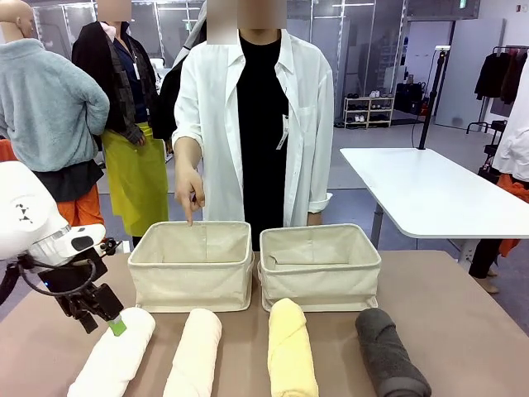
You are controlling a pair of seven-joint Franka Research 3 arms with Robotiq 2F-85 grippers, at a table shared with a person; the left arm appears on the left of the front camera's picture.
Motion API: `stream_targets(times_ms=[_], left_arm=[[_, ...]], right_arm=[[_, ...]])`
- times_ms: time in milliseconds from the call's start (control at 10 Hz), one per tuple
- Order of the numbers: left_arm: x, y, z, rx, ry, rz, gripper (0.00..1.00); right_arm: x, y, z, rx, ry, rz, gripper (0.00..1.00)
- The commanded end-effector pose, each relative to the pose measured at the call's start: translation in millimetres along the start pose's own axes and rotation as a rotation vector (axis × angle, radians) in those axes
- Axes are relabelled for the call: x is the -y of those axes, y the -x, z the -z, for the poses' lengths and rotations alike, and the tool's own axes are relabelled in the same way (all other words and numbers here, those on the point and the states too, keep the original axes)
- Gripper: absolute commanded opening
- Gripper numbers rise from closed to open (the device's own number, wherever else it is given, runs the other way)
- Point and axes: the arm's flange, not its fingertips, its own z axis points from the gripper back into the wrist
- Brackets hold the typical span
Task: Divide the towels into two baskets.
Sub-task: Pick up one hotel-folded towel and place it in the Fabric basket indicated by the person.
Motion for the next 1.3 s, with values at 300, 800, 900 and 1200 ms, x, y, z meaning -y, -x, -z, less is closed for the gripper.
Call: stream_targets(times_ms=[300, 800, 900, 1200], left_arm=[[22, 75, 65, -0.069, -0.041, -0.138, 1.00], [29, 83, 80, -0.160, 0.086, -0.088, 0.84], [30, 84, 81, -0.170, 0.081, -0.080, 0.80], [32, 85, 81, -0.153, 0.071, -0.049, 0.44]], right_arm=[[-1, 1, -2, 0.004, -0.003, -0.005, 1.00], [-1, 1, -2, 0.004, -0.003, -0.005, 1.00], [-1, 1, -2, 0.004, -0.003, -0.005, 1.00], [-1, 1, -2, 0.004, -0.003, -0.005, 1.00]])
